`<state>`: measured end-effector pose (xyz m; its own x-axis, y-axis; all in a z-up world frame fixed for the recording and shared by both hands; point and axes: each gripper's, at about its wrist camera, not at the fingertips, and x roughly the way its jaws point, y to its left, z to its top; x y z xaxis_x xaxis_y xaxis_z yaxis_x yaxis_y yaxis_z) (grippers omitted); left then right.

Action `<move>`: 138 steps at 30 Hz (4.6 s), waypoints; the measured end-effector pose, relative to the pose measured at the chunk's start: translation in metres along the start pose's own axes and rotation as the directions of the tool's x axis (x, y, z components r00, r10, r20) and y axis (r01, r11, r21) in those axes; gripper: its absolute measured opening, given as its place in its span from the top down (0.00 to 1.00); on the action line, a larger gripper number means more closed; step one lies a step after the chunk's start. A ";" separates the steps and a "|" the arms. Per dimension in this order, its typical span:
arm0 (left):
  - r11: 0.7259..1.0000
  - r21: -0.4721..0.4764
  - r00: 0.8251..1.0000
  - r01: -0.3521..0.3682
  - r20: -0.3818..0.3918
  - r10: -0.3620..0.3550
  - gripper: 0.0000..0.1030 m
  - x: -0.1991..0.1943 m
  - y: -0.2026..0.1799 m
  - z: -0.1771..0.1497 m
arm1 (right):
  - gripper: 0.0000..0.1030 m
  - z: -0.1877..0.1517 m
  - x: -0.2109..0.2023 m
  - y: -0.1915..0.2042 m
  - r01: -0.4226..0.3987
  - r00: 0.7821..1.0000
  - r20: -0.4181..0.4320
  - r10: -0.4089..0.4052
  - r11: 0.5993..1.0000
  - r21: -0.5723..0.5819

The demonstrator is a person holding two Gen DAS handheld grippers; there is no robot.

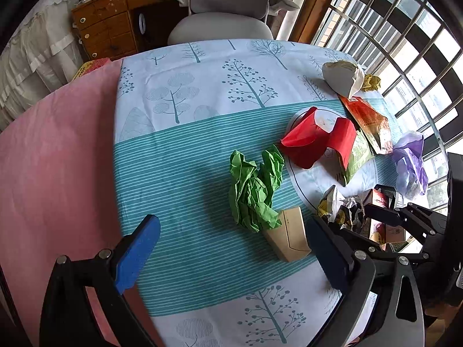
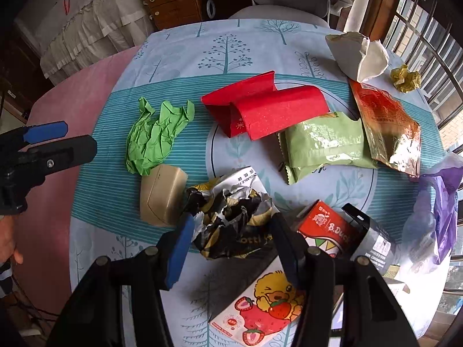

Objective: Collect trash
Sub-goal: 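Reach both tools to the table toward the crumpled trash, then grasp the green crumpled paper with the left tool while the right grasps the black-gold wrapper, then carry both items down over the bin and open both tools, then raise both tools back toward the table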

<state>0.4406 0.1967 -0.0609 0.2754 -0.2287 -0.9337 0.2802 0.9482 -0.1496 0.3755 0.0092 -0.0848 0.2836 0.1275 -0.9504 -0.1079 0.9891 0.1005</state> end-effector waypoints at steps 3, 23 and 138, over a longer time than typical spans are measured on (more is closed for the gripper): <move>1.000 0.003 0.998 0.023 -0.052 -0.023 0.03 0.021 -0.001 0.009 | 0.43 0.006 0.002 -0.003 -0.018 1.000 -0.013 0.018 0.999 0.029; 0.997 -0.021 0.984 0.068 -0.163 -0.071 0.68 0.085 -0.012 0.029 | 0.36 0.010 0.017 0.015 -0.036 0.997 -0.070 0.032 0.998 -0.057; 0.987 -0.003 0.975 -0.160 0.155 0.159 0.16 -0.117 -0.285 -0.332 | 0.17 -0.379 -0.176 -0.144 -0.141 0.965 0.252 0.068 0.948 0.286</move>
<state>0.0233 0.0267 -0.0169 0.4558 -0.1068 -0.8836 0.2297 0.9733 0.0008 -0.0200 -0.1841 -0.0438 0.5067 0.2088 -0.8365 0.1305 0.9405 0.3138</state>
